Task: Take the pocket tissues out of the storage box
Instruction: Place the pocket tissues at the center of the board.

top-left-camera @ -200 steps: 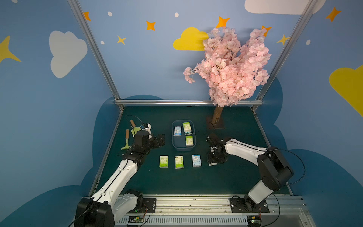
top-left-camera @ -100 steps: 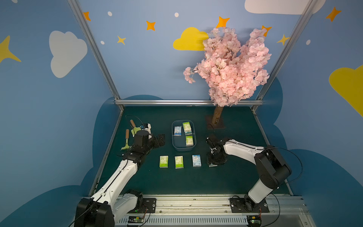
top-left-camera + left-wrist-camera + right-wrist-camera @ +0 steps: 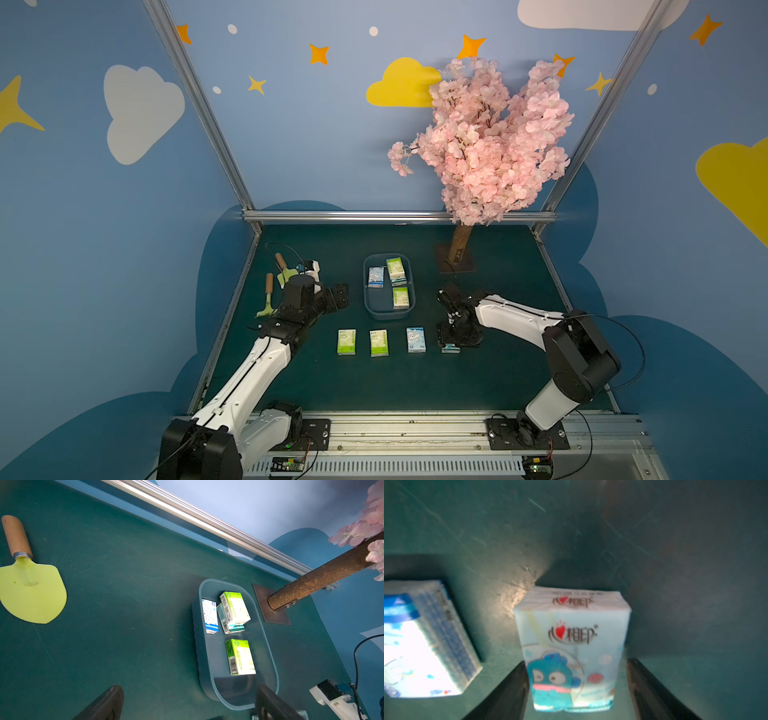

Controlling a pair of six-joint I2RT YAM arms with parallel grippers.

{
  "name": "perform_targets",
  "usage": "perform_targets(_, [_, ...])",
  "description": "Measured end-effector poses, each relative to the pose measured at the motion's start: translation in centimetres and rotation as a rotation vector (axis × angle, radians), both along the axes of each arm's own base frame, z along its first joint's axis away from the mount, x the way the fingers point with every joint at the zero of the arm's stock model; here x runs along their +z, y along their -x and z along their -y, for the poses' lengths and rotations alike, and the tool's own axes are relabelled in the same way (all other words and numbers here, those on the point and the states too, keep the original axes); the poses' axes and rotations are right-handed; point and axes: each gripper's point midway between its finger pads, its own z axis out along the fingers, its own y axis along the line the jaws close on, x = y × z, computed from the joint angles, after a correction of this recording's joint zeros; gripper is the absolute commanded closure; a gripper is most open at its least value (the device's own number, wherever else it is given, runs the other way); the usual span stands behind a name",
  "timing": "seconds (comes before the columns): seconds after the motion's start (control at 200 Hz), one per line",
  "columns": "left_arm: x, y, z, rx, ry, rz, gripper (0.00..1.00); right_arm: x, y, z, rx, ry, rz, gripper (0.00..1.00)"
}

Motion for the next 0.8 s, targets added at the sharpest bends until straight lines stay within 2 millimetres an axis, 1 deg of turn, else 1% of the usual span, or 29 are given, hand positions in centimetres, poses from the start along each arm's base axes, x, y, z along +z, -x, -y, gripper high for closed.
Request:
perform_targets(0.085, [1.0,-0.5,0.2,-0.003,0.002,0.005,0.00,1.1,-0.2,0.3,0.002,0.004,0.022,0.18])
perform_targets(0.185, [1.9,-1.1,0.4,-0.009,0.006,0.002,0.00,3.2,-1.0,0.4,-0.003,-0.002,0.072,0.15])
perform_targets(0.33, [2.0,-1.7,1.2,-0.040,0.014,-0.037,0.00,6.5,-2.5,0.9,-0.017,-0.017,0.164,0.09])
perform_targets(0.471, [2.1,-2.3,2.1,-0.075,0.020,-0.091,0.00,9.2,-3.6,1.8,-0.036,-0.017,0.235,0.05])
perform_targets(0.596, [2.4,-3.0,3.4,-0.115,-0.003,-0.128,0.00,10.7,-4.2,2.7,-0.056,-0.019,0.278,0.02])
perform_targets(0.796, [1.5,-3.8,7.0,-0.207,-0.103,-0.219,0.00,11.8,-5.0,3.6,-0.072,-0.014,0.308,0.02])
